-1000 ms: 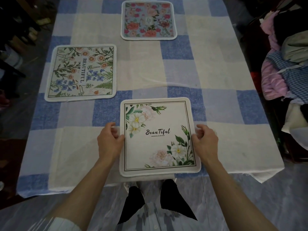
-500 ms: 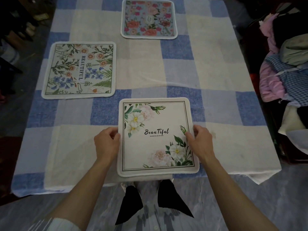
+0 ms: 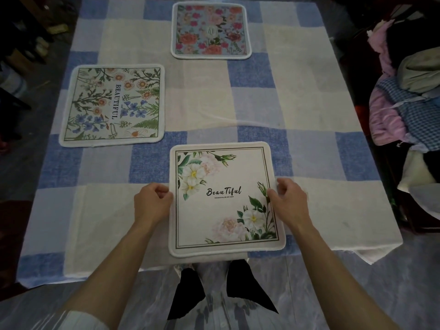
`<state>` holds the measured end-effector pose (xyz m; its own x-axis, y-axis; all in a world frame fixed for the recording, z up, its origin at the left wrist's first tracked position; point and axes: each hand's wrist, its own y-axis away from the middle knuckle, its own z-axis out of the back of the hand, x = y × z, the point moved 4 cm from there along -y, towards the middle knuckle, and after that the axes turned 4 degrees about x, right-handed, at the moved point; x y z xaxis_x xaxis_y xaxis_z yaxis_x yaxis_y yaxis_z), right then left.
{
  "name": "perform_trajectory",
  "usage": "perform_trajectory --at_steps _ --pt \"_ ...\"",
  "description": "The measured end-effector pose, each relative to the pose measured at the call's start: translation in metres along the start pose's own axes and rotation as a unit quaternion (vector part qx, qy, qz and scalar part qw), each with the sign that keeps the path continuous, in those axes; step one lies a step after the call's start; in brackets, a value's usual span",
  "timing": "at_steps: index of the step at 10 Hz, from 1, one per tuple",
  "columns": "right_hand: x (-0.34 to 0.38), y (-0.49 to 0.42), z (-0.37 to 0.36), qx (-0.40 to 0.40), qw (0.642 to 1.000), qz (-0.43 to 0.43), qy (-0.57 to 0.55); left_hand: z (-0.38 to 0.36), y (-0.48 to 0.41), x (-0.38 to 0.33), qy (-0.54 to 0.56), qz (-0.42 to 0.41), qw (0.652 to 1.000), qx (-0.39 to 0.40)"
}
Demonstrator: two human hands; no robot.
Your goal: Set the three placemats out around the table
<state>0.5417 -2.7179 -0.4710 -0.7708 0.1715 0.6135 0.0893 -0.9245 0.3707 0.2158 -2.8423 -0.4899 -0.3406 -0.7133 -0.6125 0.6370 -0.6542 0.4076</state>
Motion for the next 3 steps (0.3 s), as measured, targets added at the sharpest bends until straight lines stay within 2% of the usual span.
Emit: perform_trajectory --at_steps 1,2,3 --pt "0.009 0.001 0.014 -0.018 0.999 0.012 -0.041 0.01 -0.007 -0.012 0.016 -0.001 1.0 0.013" --pt "0.025 0.004 0.029 -0.029 0.993 0.052 -0.105 0.02 -0.005 -0.033 0.101 -0.037 0.994 0.028" --pt "0.045 0.011 0.044 -0.025 0.98 0.09 -0.176 0.024 0.001 -0.056 0.22 -0.049 0.972 0.058"
